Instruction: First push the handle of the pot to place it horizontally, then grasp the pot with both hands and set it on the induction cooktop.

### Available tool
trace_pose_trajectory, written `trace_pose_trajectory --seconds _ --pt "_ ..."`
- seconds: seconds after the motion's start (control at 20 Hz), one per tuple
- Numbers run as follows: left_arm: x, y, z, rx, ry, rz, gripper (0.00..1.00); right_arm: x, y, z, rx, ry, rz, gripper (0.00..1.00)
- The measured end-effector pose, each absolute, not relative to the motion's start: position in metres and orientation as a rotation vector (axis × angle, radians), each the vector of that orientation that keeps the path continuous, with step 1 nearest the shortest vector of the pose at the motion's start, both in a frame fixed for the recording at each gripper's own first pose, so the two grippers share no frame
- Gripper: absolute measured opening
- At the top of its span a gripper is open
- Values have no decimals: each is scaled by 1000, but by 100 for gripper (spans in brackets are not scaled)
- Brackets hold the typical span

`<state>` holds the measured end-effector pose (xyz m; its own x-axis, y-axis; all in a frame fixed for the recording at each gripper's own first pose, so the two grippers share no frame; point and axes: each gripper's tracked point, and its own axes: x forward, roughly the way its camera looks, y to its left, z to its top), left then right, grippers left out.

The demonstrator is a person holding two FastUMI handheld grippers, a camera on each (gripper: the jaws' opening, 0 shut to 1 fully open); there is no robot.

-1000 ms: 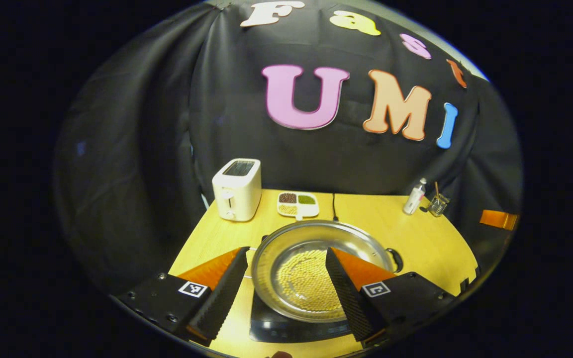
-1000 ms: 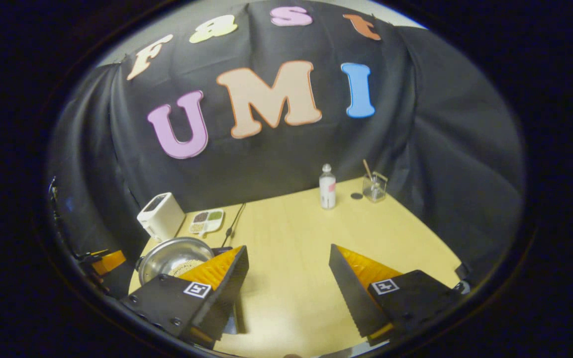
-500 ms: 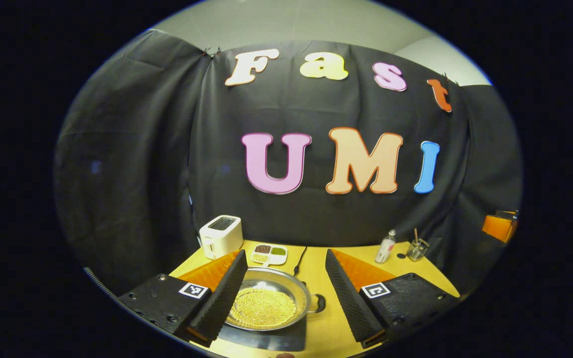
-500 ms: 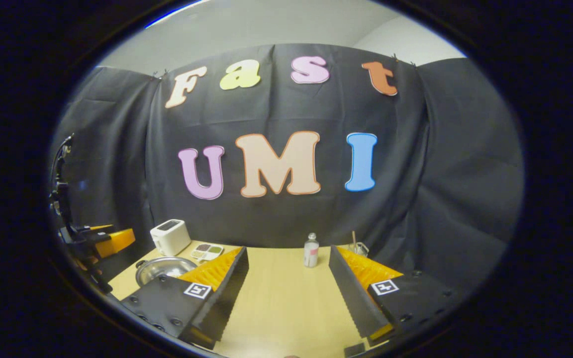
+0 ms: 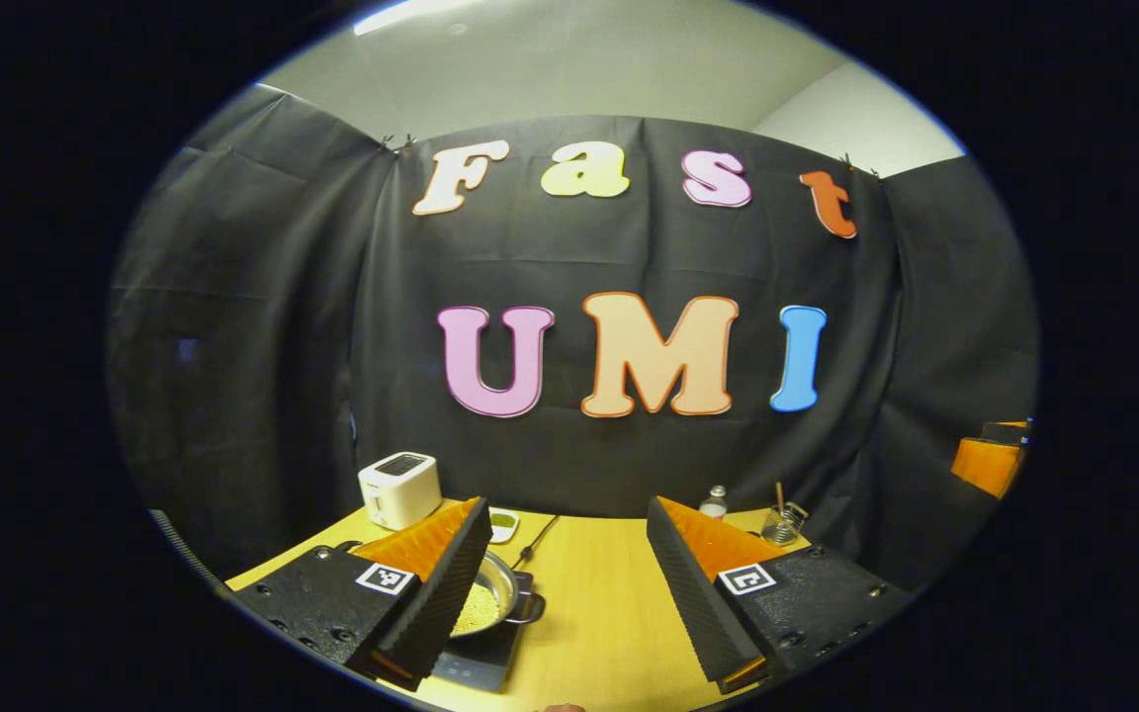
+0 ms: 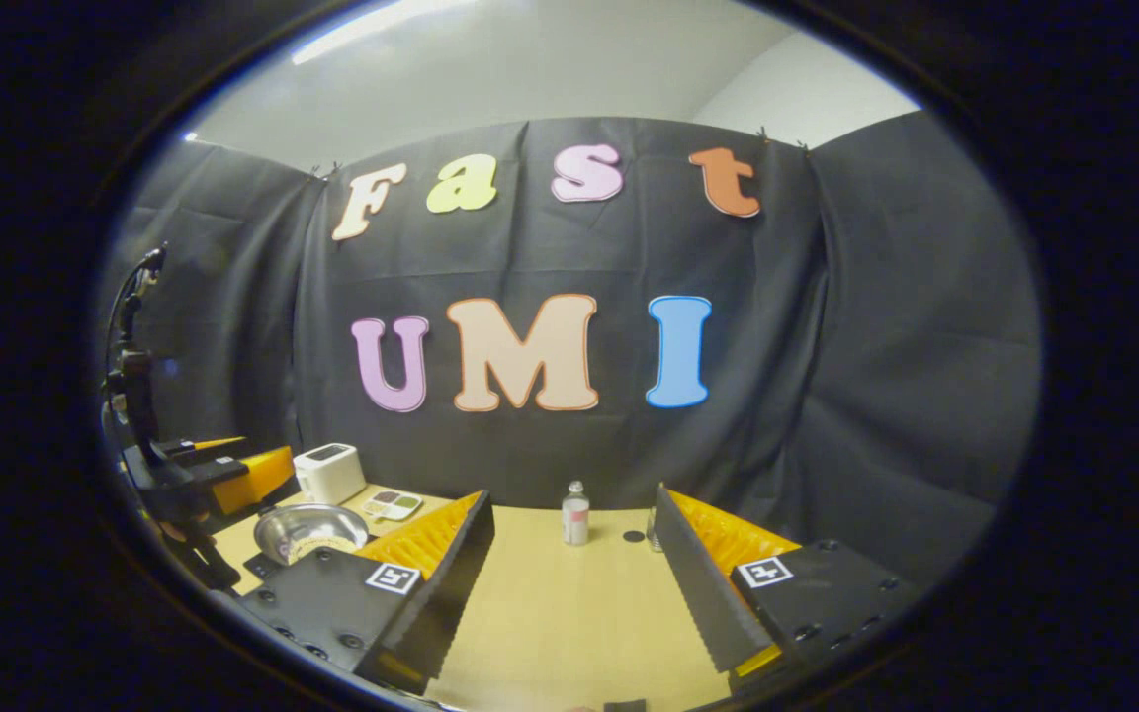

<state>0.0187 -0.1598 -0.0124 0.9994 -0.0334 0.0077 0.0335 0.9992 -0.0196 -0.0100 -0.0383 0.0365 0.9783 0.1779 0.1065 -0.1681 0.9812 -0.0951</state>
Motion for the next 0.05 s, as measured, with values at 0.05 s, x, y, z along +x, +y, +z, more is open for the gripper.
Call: trace_pose_trajectory --seconds 0.05 --pt "20 -170 -15 -21 -6 -46 96 -8 -44 36 -74 -120 171 93"
